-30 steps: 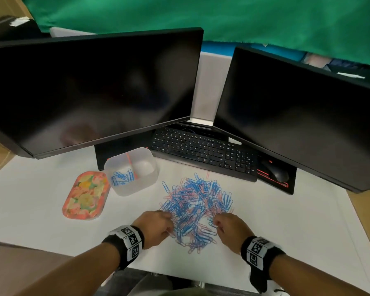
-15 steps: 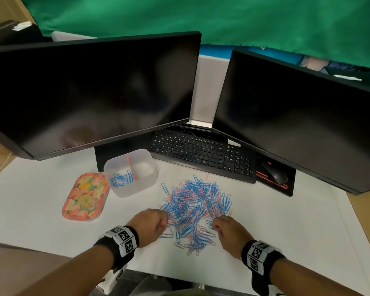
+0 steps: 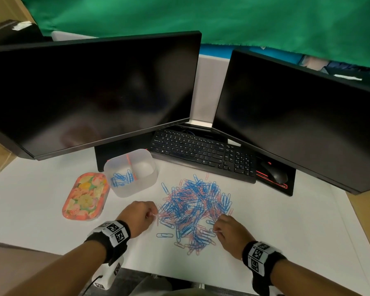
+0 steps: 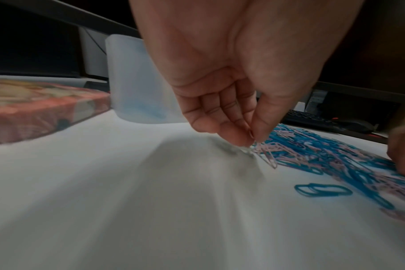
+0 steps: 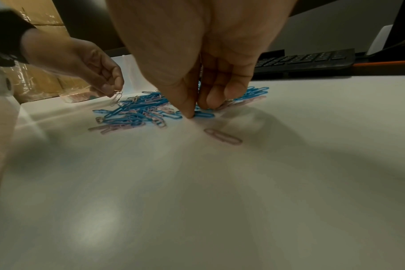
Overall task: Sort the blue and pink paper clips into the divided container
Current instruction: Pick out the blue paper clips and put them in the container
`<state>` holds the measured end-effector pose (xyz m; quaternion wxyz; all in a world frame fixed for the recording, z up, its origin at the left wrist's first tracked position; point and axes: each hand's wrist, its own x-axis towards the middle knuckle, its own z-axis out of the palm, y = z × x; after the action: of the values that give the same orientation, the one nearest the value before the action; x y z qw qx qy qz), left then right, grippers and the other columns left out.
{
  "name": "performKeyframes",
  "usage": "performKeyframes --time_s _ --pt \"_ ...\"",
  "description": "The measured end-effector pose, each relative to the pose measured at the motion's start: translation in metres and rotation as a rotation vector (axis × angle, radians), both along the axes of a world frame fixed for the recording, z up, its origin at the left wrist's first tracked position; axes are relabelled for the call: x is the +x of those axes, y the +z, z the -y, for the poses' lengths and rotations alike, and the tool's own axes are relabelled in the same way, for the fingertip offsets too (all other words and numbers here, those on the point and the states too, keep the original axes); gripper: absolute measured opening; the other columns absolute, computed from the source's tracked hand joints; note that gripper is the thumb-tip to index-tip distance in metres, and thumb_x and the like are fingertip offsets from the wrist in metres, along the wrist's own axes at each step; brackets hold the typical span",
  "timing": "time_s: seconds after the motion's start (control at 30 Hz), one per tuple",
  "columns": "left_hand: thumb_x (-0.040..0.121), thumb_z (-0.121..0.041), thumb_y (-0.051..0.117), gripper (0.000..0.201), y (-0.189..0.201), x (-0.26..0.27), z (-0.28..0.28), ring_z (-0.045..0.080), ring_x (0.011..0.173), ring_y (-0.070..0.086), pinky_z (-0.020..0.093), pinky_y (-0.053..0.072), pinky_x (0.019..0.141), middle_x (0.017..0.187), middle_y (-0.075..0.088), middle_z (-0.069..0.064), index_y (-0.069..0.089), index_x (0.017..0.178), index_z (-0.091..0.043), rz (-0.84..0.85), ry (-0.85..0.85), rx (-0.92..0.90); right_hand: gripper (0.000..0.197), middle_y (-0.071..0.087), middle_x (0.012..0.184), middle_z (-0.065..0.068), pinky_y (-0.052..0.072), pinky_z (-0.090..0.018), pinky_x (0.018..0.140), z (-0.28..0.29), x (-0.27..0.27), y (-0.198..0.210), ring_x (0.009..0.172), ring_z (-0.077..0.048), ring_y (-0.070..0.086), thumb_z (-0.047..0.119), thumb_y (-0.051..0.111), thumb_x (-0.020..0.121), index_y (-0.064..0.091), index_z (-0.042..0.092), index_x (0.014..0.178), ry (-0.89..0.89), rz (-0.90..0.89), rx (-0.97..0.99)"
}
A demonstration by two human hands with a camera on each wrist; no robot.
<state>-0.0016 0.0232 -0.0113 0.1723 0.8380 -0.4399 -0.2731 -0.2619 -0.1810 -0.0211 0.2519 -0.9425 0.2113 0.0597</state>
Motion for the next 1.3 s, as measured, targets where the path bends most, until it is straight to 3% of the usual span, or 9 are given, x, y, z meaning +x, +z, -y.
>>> performKeyframes --time_s 0.3,0.5,0.7,0.87,0.97,1.07,1.17,1.23,1.3 --pt "0.085 -0.022 0.057 0.016 -0.002 0.006 -0.010 0.013 0.084 0.056 0.024 0.046 0.077 0.089 0.056 -0.010 0.063 0.099 -0.025 0.079 0.049 0.049 0.019 0.059 0.107 -0.002 0.043 -0.025 0.085 -0.001 0.006 0.003 0.100 -0.018 0.055 0.014 0.048 0.091 0.061 0.014 0.104 -0.043 -0.052 0.020" --pt "0.087 -0.029 0.055 0.016 0.010 -0.021 0.002 0.014 0.093 0.058 0.023 0.044 0.076 0.101 0.057 -0.010 0.064 0.100 -0.028 0.119 -0.170 -0.024 0.022 0.059 0.106 -0.001 0.045 -0.026 0.084 -0.002 0.011 0.006 0.097 -0.017 0.056 0.008 0.045 0.089 0.058 0.017 0.104 -0.087 -0.102 0.045" --pt "0.091 -0.035 0.051 0.024 0.007 -0.039 0.007 0.018 0.108 0.056 0.029 0.044 0.086 0.118 0.055 -0.007 0.061 0.109 -0.025 0.165 -0.362 0.101 0.023 0.052 0.099 0.004 0.045 -0.024 0.081 -0.002 0.012 0.007 0.092 -0.016 0.054 0.006 0.043 0.089 0.057 0.016 0.104 -0.090 -0.116 0.092" --pt "0.090 -0.026 0.046 0.013 -0.001 -0.041 0.006 0.020 0.099 0.058 0.030 0.045 0.076 0.108 0.054 -0.003 0.058 0.091 -0.021 0.152 -0.367 0.090 0.015 0.055 0.095 0.000 0.043 -0.018 0.078 0.004 0.012 0.011 0.089 -0.016 0.055 0.008 0.046 0.091 0.060 0.012 0.093 -0.188 -0.006 0.189" --pt "0.088 -0.022 0.046 0.009 -0.001 -0.038 0.006 0.019 0.088 0.056 0.027 0.044 0.071 0.098 0.052 -0.004 0.054 0.083 -0.020 0.089 -0.344 0.033 0.021 0.060 0.089 -0.001 0.038 -0.007 0.070 0.012 0.014 0.015 0.084 -0.013 0.056 0.013 0.045 0.096 0.057 0.017 0.080 -0.308 0.056 0.286" --pt "0.084 -0.016 0.050 0.008 0.003 -0.035 0.009 0.014 0.072 0.052 0.020 0.038 0.063 0.079 0.053 -0.009 0.053 0.076 -0.018 -0.026 -0.253 -0.058 0.031 0.064 0.078 -0.001 0.048 -0.018 0.073 0.019 0.017 0.016 0.080 -0.017 0.062 0.014 0.044 0.097 0.057 0.022 0.070 -0.416 0.083 0.411" --pt "0.083 -0.010 0.053 0.014 0.004 -0.032 0.013 0.011 0.064 0.053 0.023 0.046 0.065 0.074 0.062 -0.004 0.061 0.088 -0.020 -0.148 -0.118 -0.117 0.032 0.063 0.064 0.002 0.052 -0.028 0.061 0.023 0.021 0.018 0.060 -0.016 0.059 0.009 0.043 0.097 0.062 0.021 0.073 -0.492 0.100 0.560" --pt "0.084 -0.006 0.052 0.026 0.003 -0.029 0.017 0.010 0.067 0.055 0.021 0.047 0.069 0.080 0.066 0.001 0.063 0.102 -0.021 -0.223 -0.048 -0.125 0.031 0.065 0.067 0.001 0.050 -0.028 0.057 0.024 0.026 0.019 0.059 -0.015 0.059 0.003 0.040 0.096 0.064 0.018 0.083 -0.494 0.081 0.605" --pt "0.086 -0.004 0.047 0.030 0.003 -0.028 0.020 0.009 0.071 0.057 0.017 0.047 0.070 0.083 0.065 -0.001 0.065 0.102 -0.021 -0.268 -0.011 -0.133 0.031 0.067 0.073 -0.002 0.048 -0.027 0.059 0.024 0.030 0.019 0.062 -0.015 0.058 0.000 0.037 0.094 0.062 0.016 0.088 -0.479 0.045 0.599"
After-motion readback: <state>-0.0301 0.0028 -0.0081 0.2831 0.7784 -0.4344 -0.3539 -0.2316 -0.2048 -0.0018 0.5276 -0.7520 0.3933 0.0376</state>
